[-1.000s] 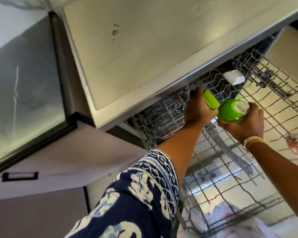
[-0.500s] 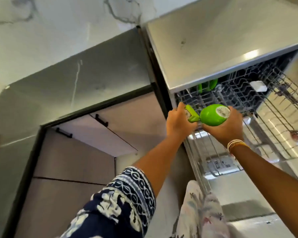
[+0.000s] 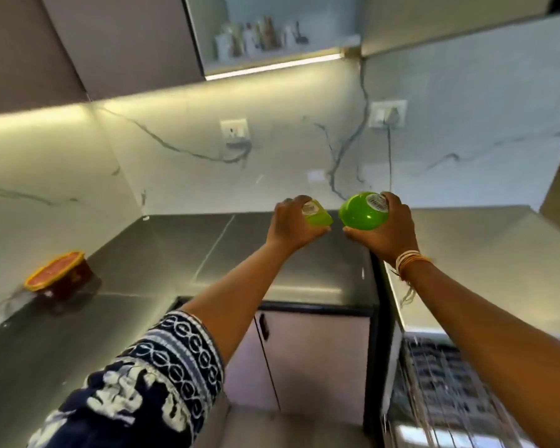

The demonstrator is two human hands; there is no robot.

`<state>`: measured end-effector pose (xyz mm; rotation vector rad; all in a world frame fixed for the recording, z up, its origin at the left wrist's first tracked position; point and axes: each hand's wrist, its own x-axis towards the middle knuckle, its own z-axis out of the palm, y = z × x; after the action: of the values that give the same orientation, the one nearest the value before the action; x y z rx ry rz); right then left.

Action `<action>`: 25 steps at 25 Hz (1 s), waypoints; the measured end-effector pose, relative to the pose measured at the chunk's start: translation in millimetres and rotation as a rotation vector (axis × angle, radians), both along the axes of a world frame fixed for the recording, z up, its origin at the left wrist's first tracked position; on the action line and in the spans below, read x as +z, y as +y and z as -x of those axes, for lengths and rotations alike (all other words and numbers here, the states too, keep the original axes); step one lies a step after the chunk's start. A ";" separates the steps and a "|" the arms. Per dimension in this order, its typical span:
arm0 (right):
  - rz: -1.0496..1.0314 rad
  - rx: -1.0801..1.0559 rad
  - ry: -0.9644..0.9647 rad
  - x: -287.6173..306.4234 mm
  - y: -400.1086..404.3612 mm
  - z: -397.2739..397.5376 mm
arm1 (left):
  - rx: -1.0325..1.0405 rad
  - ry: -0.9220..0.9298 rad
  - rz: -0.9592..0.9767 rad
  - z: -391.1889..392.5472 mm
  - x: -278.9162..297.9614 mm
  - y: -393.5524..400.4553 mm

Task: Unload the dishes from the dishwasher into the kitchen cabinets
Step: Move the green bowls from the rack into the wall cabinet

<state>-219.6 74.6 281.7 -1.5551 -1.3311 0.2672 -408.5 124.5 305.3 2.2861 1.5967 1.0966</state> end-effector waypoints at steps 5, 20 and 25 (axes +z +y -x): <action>-0.151 0.116 -0.009 122.6 96.7 38.7 | 0.019 -0.045 -0.143 52.9 124.6 78.3; -0.194 0.047 -0.187 329.2 306.3 24.4 | -0.090 -0.168 -0.306 58.6 294.2 274.3; 0.026 -0.058 -0.355 353.7 368.1 19.5 | -0.126 -0.178 -0.305 50.8 309.1 334.7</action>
<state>-239.1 442.7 635.3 -1.7146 -1.5541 -0.0313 -459.3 459.2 614.4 2.3485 1.2755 1.5507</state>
